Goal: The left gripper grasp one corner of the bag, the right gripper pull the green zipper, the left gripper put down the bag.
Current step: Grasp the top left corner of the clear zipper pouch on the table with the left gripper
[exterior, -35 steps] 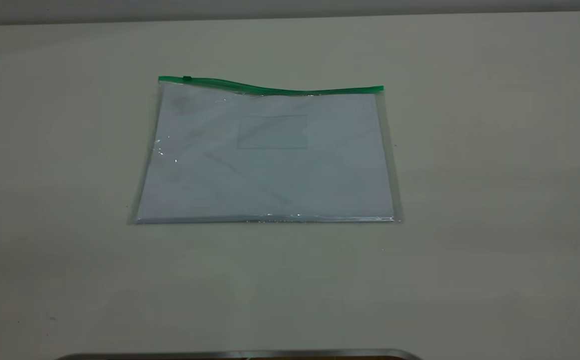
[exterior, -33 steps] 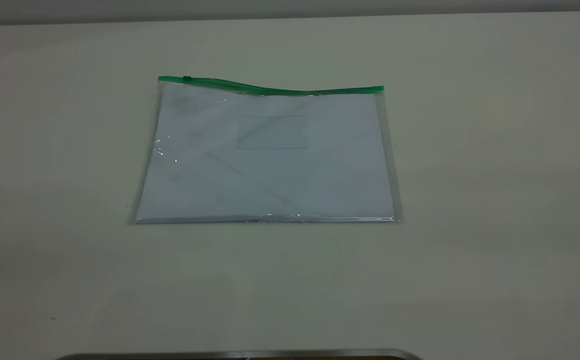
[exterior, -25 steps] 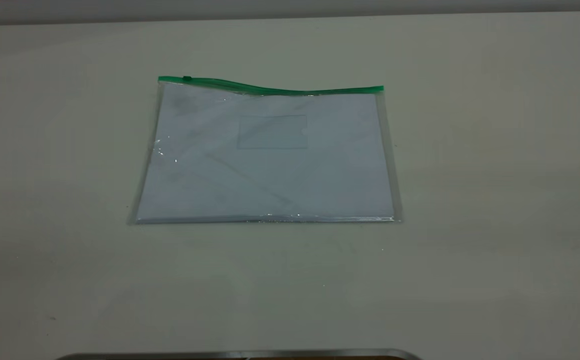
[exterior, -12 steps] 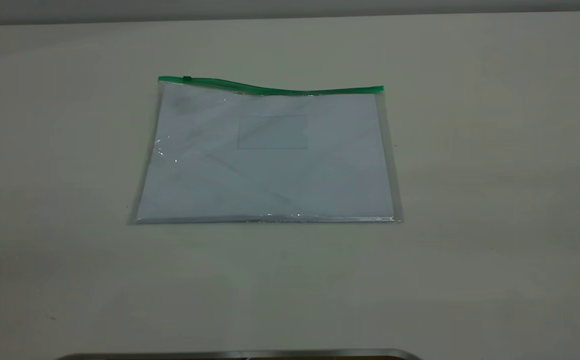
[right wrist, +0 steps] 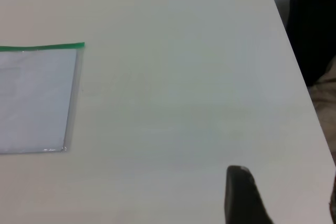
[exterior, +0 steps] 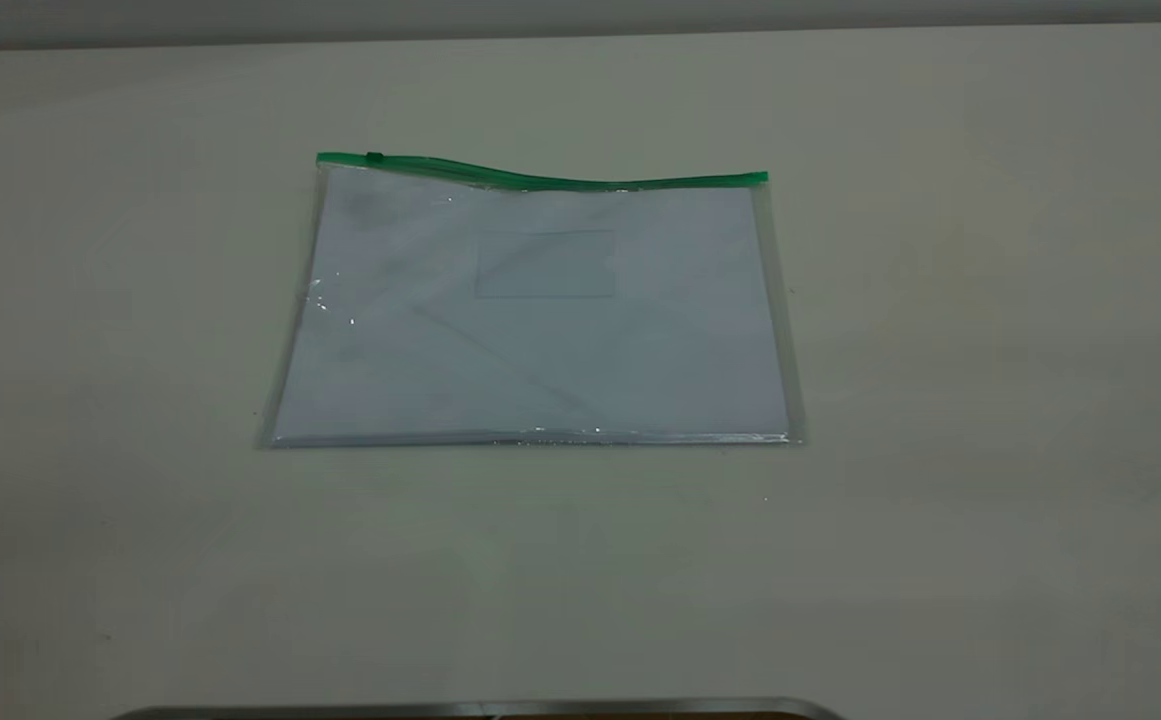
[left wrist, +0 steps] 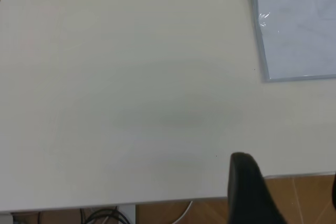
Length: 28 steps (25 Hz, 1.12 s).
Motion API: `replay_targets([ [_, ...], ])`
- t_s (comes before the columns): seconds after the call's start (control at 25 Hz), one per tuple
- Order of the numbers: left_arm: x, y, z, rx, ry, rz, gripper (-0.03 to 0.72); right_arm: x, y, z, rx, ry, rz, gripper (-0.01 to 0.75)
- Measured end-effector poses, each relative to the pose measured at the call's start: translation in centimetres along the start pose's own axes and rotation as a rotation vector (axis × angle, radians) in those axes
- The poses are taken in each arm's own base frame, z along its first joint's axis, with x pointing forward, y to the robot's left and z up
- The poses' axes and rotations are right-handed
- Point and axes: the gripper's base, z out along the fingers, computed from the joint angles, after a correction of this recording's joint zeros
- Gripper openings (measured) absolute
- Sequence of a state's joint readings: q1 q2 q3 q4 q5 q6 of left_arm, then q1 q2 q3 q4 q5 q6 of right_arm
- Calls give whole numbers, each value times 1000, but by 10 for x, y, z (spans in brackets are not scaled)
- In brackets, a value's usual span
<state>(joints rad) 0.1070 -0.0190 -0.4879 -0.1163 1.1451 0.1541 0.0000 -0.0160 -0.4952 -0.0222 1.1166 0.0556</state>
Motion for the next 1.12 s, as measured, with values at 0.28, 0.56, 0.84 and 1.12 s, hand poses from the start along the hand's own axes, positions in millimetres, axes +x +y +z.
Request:
replay_targets([
  [0.28, 0, -2, 0, 20, -3, -6, 446, 0, 0, 0, -3, -4, 1, 435],
  [0.56, -2, -2, -1, 26, -15, -13, 446, -4, 1, 0, -9, -44, 3, 435],
  [0.84, -63, 6, 0, 15, -40, -54, 449, -45, 6, 30, -45, -81, 27, 438],
  [1.12, -126, 20, 70, 36, 71, -38, 547, -81, 17, 99, -126, -41, -13, 555],
])
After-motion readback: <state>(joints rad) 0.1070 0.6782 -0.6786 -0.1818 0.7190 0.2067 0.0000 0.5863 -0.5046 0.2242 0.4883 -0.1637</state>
